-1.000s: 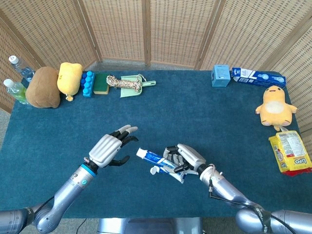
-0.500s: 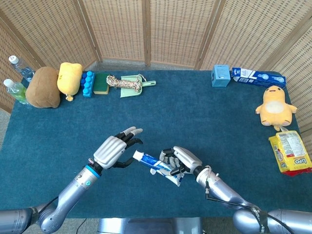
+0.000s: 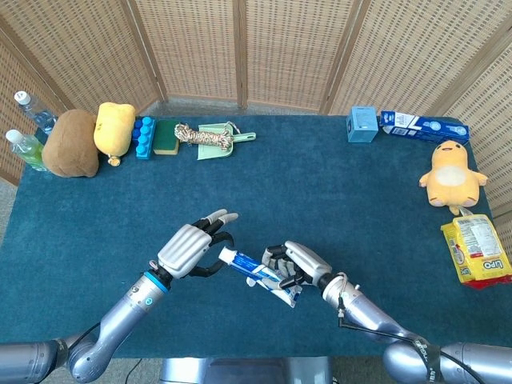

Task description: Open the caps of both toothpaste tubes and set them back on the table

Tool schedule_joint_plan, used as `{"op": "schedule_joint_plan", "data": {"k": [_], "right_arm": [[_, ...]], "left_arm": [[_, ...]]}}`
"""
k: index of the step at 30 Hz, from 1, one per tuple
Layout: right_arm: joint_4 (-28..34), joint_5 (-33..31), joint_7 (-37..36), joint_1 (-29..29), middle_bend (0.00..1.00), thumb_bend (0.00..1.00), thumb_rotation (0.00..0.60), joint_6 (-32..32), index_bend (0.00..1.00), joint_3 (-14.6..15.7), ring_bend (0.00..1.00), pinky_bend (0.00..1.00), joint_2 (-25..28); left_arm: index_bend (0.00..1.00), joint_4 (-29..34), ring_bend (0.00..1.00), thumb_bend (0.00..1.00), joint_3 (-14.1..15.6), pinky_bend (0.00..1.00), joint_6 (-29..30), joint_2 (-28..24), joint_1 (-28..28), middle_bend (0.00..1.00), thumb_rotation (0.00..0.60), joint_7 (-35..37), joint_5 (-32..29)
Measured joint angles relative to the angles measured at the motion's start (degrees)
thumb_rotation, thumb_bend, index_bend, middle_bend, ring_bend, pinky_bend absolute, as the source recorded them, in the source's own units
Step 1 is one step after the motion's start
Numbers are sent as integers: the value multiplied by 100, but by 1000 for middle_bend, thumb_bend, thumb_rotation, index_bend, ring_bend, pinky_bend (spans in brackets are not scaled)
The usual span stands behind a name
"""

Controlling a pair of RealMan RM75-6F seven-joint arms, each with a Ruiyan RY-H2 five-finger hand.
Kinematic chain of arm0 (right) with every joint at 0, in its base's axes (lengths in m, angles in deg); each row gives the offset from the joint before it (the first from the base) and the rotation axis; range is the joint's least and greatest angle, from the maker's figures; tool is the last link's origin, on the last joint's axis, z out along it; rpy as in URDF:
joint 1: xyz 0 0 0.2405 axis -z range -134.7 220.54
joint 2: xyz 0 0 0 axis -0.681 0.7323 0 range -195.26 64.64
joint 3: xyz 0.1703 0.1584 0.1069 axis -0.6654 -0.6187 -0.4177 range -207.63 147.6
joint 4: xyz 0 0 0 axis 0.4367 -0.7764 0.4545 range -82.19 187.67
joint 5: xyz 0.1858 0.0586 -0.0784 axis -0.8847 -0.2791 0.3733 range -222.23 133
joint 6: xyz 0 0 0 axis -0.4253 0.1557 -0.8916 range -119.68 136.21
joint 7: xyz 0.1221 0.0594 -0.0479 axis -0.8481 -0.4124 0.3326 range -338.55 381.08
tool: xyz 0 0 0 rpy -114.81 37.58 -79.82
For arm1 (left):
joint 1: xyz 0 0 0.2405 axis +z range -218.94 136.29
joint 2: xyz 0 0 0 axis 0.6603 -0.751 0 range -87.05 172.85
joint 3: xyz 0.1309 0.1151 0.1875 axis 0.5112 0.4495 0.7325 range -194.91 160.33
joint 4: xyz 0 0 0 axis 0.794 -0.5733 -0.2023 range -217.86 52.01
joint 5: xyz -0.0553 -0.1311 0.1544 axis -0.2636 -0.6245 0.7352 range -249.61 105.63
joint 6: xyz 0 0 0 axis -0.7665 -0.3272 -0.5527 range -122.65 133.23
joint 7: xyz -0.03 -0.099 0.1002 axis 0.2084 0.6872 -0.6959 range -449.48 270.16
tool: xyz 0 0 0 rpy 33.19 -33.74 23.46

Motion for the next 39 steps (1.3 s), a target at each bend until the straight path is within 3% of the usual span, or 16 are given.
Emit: {"op": "schedule_joint_plan", "data": {"k": [39], "right_arm": [[-357, -67, -1015, 42, 780, 598, 600, -354, 953, -190, 736, 816, 128]], "left_arm": [[515, -63, 75, 332, 74, 302, 193, -42, 27, 140, 600, 82, 35]]}}
